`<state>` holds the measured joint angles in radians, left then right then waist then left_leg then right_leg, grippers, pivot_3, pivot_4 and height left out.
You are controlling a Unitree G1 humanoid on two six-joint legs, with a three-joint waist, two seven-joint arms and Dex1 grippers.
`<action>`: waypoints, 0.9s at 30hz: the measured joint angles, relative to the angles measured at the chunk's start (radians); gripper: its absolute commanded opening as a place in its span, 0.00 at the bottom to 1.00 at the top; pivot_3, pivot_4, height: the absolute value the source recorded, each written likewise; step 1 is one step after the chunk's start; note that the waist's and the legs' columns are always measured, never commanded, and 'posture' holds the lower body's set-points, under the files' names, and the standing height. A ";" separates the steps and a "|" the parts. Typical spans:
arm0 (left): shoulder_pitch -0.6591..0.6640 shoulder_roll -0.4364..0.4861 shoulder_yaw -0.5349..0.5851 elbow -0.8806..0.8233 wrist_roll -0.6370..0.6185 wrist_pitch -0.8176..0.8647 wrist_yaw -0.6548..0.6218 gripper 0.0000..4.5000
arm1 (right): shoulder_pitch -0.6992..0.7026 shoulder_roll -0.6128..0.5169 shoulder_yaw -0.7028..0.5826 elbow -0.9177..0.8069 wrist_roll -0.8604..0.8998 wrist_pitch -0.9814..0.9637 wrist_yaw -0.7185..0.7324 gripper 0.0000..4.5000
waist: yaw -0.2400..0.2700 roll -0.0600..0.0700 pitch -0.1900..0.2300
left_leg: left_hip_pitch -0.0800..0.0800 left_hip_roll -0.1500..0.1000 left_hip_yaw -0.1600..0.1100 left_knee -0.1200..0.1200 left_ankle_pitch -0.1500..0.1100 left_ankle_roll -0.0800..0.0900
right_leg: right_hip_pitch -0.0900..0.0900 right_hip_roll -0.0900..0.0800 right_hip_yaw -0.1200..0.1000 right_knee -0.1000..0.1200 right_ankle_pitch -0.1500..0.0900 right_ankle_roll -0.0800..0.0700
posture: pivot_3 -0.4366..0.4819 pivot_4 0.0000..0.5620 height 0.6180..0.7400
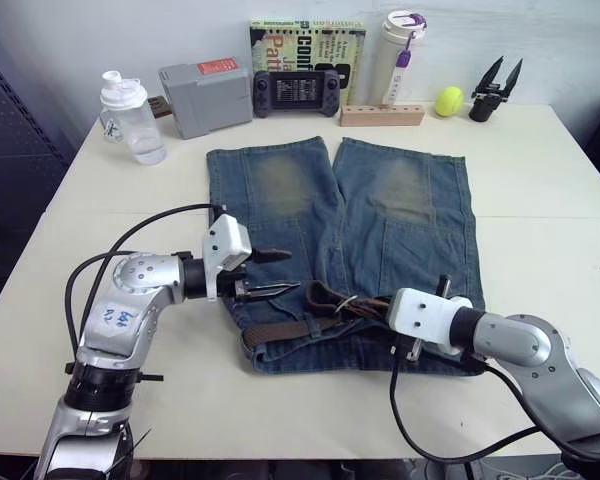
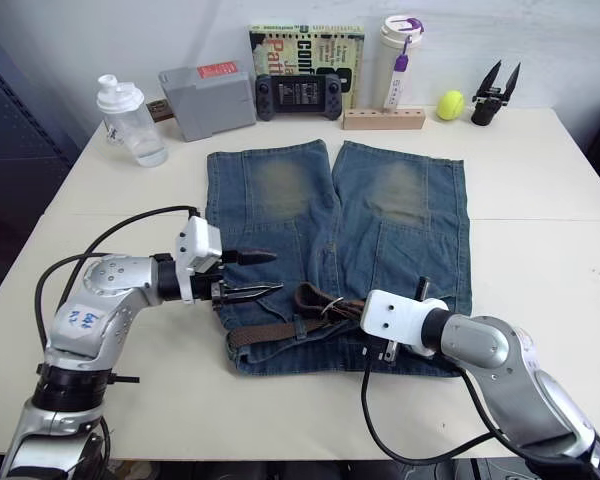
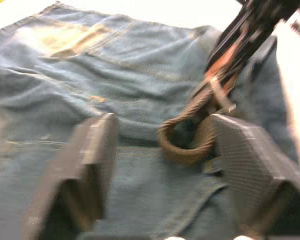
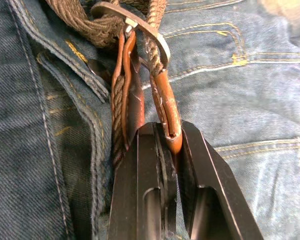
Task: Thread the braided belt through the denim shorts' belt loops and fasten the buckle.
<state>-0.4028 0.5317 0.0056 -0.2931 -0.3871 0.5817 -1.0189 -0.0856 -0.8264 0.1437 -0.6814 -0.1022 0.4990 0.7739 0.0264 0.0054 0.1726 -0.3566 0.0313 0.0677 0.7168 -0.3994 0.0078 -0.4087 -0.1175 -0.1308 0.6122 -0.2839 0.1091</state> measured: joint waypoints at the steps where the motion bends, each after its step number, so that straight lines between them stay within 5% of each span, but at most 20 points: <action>1: 0.017 0.005 -0.004 -0.017 -0.022 0.025 -0.003 0.32 | 0.008 0.000 -0.005 0.000 0.000 -0.009 -0.003 0.00 | 0.000 0.000 0.000 | 0.000 0.000 0.000 0.000 0.000 0.000 | 0.000 0.000 0.000 0.000 0.000 0.000 | 0.48 0.27 0.92; 5: 0.083 0.037 -0.054 -0.042 -0.041 0.050 -0.012 0.03 | 0.031 0.003 -0.027 0.001 0.000 -0.040 -0.013 0.00 | 0.000 0.000 0.000 | 0.000 0.000 0.000 0.000 0.000 0.000 | 0.000 0.000 0.001 0.000 0.000 0.000 | 0.48 0.27 0.92; 14: 0.132 0.118 -0.218 0.045 0.177 -0.197 0.014 0.03 | 0.122 0.019 -0.099 -0.032 0.037 -0.063 -0.023 0.00 | 0.000 0.000 0.000 | 0.000 0.000 0.003 -0.002 0.000 0.000 | -0.001 0.001 0.001 -0.001 0.000 0.000 | 0.48 0.27 0.92; 27: 0.154 0.173 -0.303 0.097 0.389 -0.562 0.069 0.03 | 0.418 -0.006 -0.494 0.204 0.080 -0.436 -0.012 0.00 | 0.003 0.007 -0.005 | 0.005 0.000 0.009 -0.003 -0.001 0.001 | 0.001 0.001 0.006 -0.001 0.000 0.000 | 0.48 0.27 0.92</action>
<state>-0.2486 0.7049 -0.2974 -0.1961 0.0016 0.0194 -0.9496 0.3329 -0.8322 -0.3507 -0.4775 -0.0225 0.0625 0.7617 0.0292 0.0127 0.1678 -0.3516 0.0308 0.0772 0.7140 -0.4001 0.0089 -0.4074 -0.1169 -0.1245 0.6110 -0.2841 0.1089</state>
